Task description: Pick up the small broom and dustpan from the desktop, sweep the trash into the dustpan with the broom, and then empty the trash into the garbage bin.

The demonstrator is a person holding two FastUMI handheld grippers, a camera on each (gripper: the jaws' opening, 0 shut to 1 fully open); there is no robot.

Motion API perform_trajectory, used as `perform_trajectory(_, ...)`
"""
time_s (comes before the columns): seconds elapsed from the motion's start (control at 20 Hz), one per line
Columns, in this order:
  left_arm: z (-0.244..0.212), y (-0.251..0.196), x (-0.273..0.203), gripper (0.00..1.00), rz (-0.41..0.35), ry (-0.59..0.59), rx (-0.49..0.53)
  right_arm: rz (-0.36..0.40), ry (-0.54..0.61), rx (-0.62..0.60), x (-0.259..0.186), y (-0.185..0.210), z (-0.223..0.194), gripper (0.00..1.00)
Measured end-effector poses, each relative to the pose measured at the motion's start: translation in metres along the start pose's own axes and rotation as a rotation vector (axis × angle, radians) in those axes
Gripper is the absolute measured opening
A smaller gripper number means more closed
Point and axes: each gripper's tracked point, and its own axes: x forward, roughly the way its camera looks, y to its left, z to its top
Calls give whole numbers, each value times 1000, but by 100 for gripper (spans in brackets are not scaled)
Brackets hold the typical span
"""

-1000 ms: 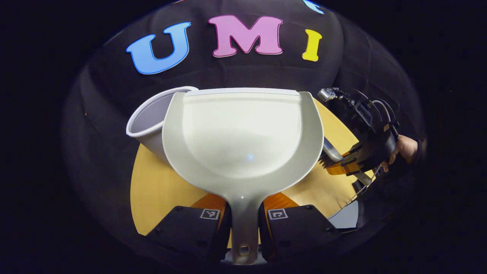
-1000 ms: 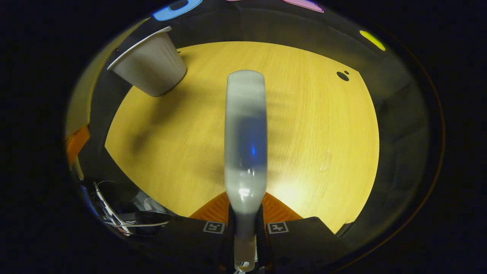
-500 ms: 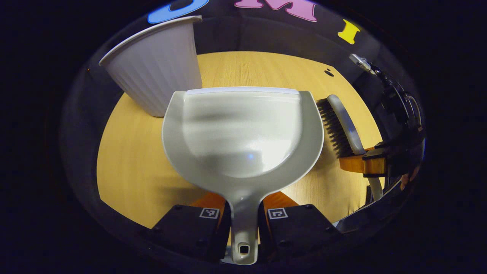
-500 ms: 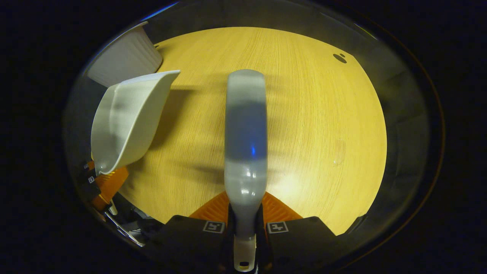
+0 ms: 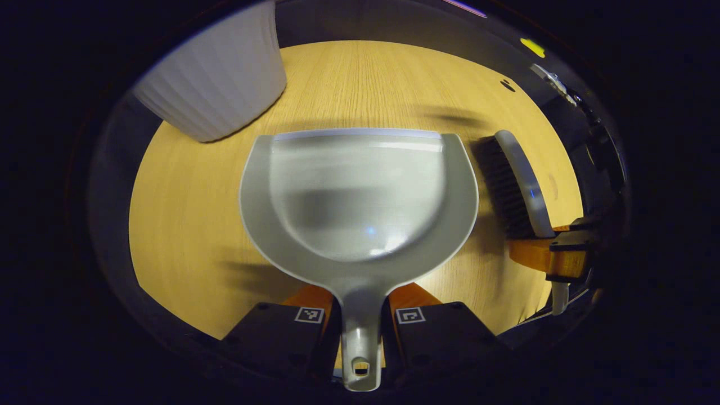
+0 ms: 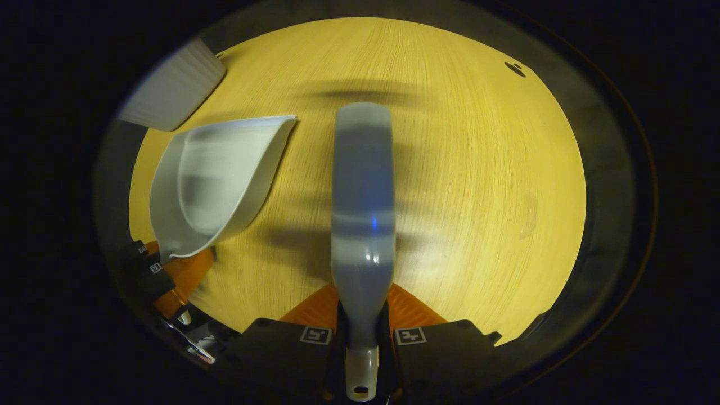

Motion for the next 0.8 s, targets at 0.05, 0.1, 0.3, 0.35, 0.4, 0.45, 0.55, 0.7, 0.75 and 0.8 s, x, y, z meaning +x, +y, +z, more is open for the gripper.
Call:
perform_trajectory(0.05, -1, -1, 3, 30, 8, -2, 12, 4, 14, 6, 2, 2, -1, 22)
perform_trajectory(0.1, -1, -1, 0, 29, 17, 1, 22, 12, 21, 13, 2, 3, -3, 29)
perform_trajectory(0.3, 2, -3, -5, 42, 4, 7, 19, 33, 4, 16, -4, 6, -1, 34)
perform_trajectory(0.35, 4, -1, -7, 55, 15, 6, 20, 46, 4, 28, -6, 8, -1, 49)
perform_trajectory(0.4, 5, -3, -11, 75, 9, 5, 25, 55, -1, 35, -7, 10, 0, 64)
perform_trajectory(0.45, 4, -5, -17, 76, 5, 8, 31, 56, -11, 34, -10, 8, 0, 79)
perform_trajectory(0.55, 3, -6, -26, 80, 6, -6, 35, 60, -32, 34, -18, 9, 1, 94)
perform_trajectory(0.7, -2, -16, -50, 80, -54, -39, 5, 87, -96, 52, -44, 11, 1, 92)
perform_trajectory(0.75, -2, -19, -65, 80, -72, -66, -4, 102, -130, 68, -56, 12, 1, 95)
perform_trajectory(0.8, 0, -19, -83, 80, -78, -102, -2, 114, -164, 81, -69, 11, 0, 96)
